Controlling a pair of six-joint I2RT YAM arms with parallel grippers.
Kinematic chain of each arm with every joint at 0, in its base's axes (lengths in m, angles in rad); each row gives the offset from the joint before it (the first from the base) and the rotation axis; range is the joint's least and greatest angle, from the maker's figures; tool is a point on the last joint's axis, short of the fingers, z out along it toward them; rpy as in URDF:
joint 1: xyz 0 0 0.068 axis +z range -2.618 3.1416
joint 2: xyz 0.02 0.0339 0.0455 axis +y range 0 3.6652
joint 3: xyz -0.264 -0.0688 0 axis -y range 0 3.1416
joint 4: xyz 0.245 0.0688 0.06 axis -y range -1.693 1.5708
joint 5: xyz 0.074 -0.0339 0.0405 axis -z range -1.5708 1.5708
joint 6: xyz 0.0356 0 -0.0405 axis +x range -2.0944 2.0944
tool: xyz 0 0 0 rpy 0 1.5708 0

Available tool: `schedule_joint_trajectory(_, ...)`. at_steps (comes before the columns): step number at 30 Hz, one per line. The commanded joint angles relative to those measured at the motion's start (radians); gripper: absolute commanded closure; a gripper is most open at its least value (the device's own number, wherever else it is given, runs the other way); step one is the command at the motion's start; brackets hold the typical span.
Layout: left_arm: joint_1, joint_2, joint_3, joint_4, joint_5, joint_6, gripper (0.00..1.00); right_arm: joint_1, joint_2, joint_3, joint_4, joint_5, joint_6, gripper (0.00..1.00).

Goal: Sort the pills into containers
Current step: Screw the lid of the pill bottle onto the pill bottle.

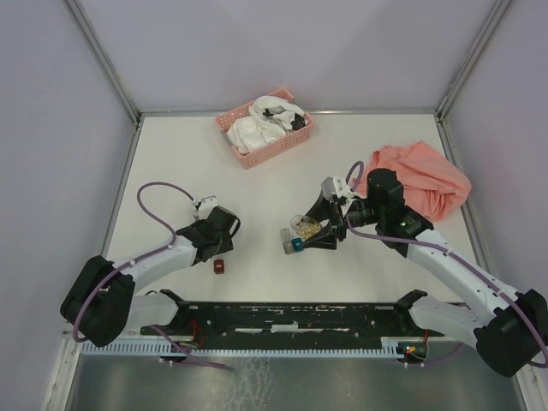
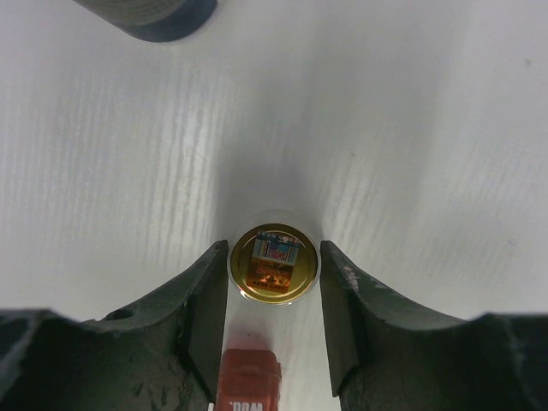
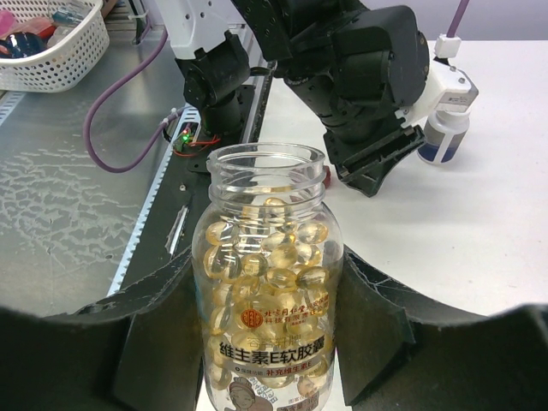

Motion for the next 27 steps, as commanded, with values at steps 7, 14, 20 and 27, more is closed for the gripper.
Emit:
schedule_joint_trajectory(7,-0.008,-0.427,-0.067,0.279,0.501,-0.014,0.71,-0.009,0.001,0.094,-0.162,-0.015,-0.195,0.91)
schedule_joint_trajectory(14,-0.009,-0.566,-0.176,0.860,0.825,-0.203,0.73,-0.053,0.011,0.225,-0.555,0.009,-0.506,0.89)
schedule_joint_trajectory(20,-0.010,-0.481,-0.183,1.275,0.947,-0.346,0.73,-0.059,0.032,0.278,-0.678,0.159,-0.583,0.89)
schedule_joint_trajectory(27,-0.036,-0.388,-0.110,1.292,0.937,-0.307,0.73,-0.057,0.049,0.305,-0.691,0.296,-0.574,0.90)
